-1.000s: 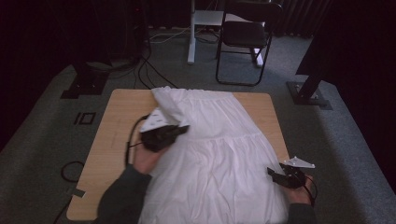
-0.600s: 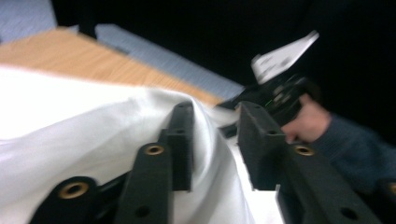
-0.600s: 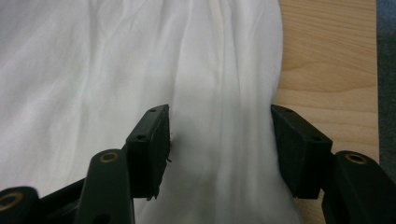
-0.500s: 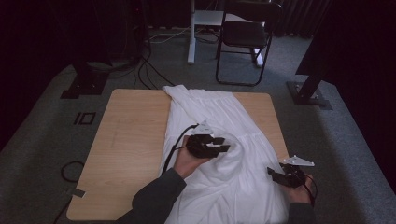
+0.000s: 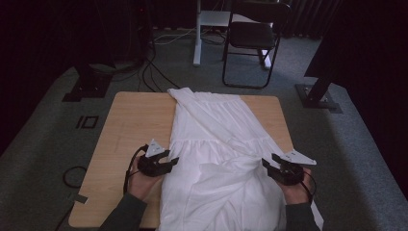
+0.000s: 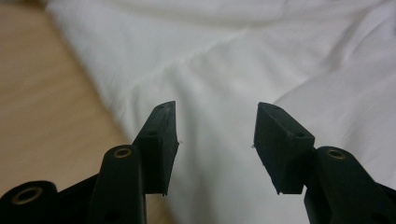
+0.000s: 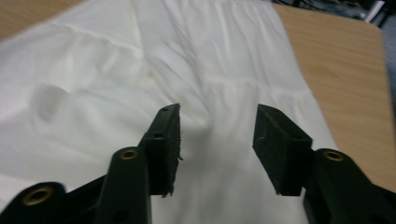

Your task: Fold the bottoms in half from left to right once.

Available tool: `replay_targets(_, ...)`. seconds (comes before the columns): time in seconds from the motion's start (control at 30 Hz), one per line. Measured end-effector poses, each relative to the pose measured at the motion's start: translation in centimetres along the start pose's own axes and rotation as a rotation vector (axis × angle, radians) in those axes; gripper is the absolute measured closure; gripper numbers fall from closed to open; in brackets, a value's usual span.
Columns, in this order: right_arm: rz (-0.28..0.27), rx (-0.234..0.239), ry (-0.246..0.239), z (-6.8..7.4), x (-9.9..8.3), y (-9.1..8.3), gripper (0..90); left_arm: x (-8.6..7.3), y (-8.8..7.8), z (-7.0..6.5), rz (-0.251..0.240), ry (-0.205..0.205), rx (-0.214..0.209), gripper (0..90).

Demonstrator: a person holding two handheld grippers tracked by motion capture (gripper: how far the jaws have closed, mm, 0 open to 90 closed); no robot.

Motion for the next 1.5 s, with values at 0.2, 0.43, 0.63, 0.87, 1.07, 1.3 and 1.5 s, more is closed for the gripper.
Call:
replay_targets(0.2, 0.075, -0.001, 0.009, 0.0, 0.9, 3.8, 51.8, -2.7, 0.5, 1.0, 0.041, -0.056, 0.027, 47.8)
replay_targets(0.43, 0.18, 0.02, 0.021, -0.4, -0.8, 6.2, 45.9, -4.5, 1.4, 0.7, 0.091, -0.088, 0.004, 45.3)
replay_targets(0.63, 0.265, 0.051, 0.027, -0.2, -1.9, 6.8, 67.3, -4.9, 2.2, -0.4, 0.092, -0.087, -0.019, 42.4)
replay_targets(0.87, 0.166, 0.049, -0.018, 0.5, 0.3, 4.7, 86.4, -3.7, 1.5, -1.4, 0.039, -0.038, -0.071, 88.0)
replay_targets(1.07, -0.053, 0.04, -0.021, 0.2, 5.2, -0.4, 87.1, 1.5, -3.2, -2.0, -0.149, -0.048, 0.014, 88.6)
replay_targets(1.3, -0.05, -0.181, 0.019, -6.0, 5.9, -2.6, 85.8, 4.1, -1.0, -5.0, -0.114, 0.039, 0.033, 65.7)
replay_targets(1.5, 0.194, -0.169, 0.142, -10.3, -3.1, 2.8, 73.4, 2.3, 2.0, -7.2, -0.039, 0.061, -0.036, 58.2)
Point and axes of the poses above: each handheld gripper's, and its own axes: y roughly forward along the jaws, x roughly out of its top, z roughly to its left, the point moved 6 cm from there along y, roughly forward along the jaws, and after that the axes turned 5 degrees about x, right-handed, at the moved point
